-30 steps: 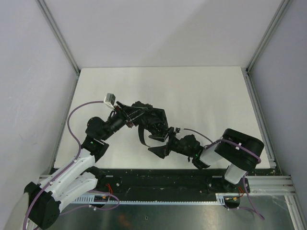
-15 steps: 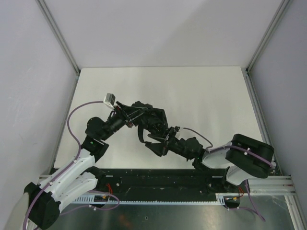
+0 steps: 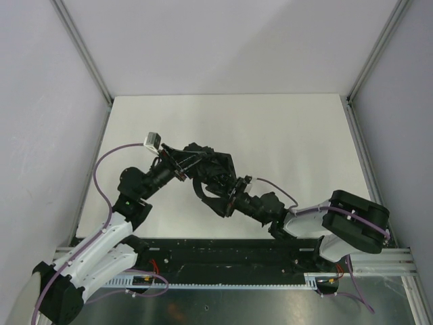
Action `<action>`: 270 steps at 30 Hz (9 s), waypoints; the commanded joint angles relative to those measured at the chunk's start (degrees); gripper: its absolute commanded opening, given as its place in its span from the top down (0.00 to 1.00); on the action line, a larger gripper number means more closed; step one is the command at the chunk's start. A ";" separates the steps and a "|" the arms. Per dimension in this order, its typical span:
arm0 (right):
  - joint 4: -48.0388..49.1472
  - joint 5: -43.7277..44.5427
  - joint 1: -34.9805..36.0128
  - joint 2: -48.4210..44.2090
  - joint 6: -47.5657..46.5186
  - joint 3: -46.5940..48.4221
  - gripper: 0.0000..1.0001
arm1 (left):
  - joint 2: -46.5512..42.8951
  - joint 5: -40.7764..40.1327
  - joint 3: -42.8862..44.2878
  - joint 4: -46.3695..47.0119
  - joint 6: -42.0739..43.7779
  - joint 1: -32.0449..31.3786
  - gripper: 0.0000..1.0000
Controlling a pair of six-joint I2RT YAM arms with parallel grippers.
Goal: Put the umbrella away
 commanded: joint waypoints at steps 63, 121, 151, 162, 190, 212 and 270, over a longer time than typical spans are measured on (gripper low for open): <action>19.20 -32.37 -9.77 1.95 -44.86 7.35 1.00 | 15.14 -14.81 -1.19 -44.26 11.01 -1.82 1.00; -55.61 -14.56 8.28 8.51 -115.58 27.82 1.00 | 36.58 -11.49 -4.72 -29.03 18.00 -2.45 1.00; -58.63 -4.85 10.55 18.43 -115.13 25.90 0.76 | 21.66 -8.40 -3.64 -45.45 3.92 -0.31 1.00; -61.67 12.88 16.37 18.89 -119.13 25.44 0.65 | 19.88 -6.20 -2.55 -46.94 1.62 4.58 1.00; -84.50 -22.21 -26.69 -33.09 -90.57 23.75 0.22 | -2.80 -24.91 12.70 -40.11 47.22 1.65 1.00; -90.58 -21.33 -30.06 -36.28 -93.02 23.64 0.21 | 16.76 -59.90 -1.19 8.89 84.04 -28.85 1.00; -87.36 -26.07 -32.60 -36.91 -89.71 19.04 0.20 | 26.71 -56.21 8.74 -21.70 73.46 -28.55 1.00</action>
